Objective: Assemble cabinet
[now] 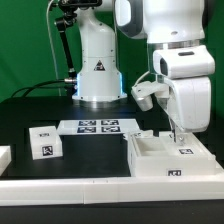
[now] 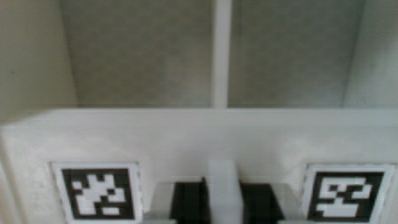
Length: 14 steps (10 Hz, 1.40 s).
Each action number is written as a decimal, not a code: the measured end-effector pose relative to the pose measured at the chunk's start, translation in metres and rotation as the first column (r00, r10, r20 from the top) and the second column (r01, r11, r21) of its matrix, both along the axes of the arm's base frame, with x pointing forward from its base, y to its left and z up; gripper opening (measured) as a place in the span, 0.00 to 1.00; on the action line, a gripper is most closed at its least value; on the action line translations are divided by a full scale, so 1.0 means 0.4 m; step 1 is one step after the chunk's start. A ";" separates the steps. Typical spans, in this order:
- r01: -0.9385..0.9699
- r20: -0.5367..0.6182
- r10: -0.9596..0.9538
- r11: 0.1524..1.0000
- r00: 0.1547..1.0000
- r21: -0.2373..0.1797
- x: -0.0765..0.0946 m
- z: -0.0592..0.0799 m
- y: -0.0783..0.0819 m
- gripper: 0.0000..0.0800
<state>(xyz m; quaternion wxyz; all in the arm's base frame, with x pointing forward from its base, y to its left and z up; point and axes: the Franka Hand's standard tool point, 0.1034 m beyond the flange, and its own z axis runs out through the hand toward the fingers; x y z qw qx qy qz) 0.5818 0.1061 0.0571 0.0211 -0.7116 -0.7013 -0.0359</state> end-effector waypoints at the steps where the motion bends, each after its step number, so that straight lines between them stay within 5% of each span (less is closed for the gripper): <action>1: 0.002 0.000 -0.002 1.000 1.000 0.000 0.000 0.000 0.001 0.09; 3: 0.006 0.001 -0.006 1.000 1.000 -0.002 -0.001 0.004 0.003 0.09; 5: 0.012 0.005 -0.012 1.000 1.000 -0.005 -0.007 0.016 0.008 0.35; 6: 0.009 0.009 -0.009 1.000 1.000 -0.010 -0.013 0.027 0.007 0.35; 8: -0.003 0.016 0.003 1.000 1.000 -0.023 -0.031 0.056 -0.001 0.75; 9: -0.012 0.021 0.012 0.999 1.000 -0.032 -0.045 0.074 -0.004 0.75; 10: -0.020 0.024 0.021 0.999 0.999 -0.044 -0.071 0.096 -0.004 0.94; 12: -0.041 0.036 0.043 0.997 0.998 -0.058 -0.135 0.121 0.003 0.98; 14: -0.073 0.055 0.076 0.996 0.996 -0.055 -0.200 0.107 -0.009 1.00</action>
Offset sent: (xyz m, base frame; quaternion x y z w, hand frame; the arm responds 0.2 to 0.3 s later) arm -0.0077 -0.0017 0.0101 0.0011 -0.0278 0.0029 0.9996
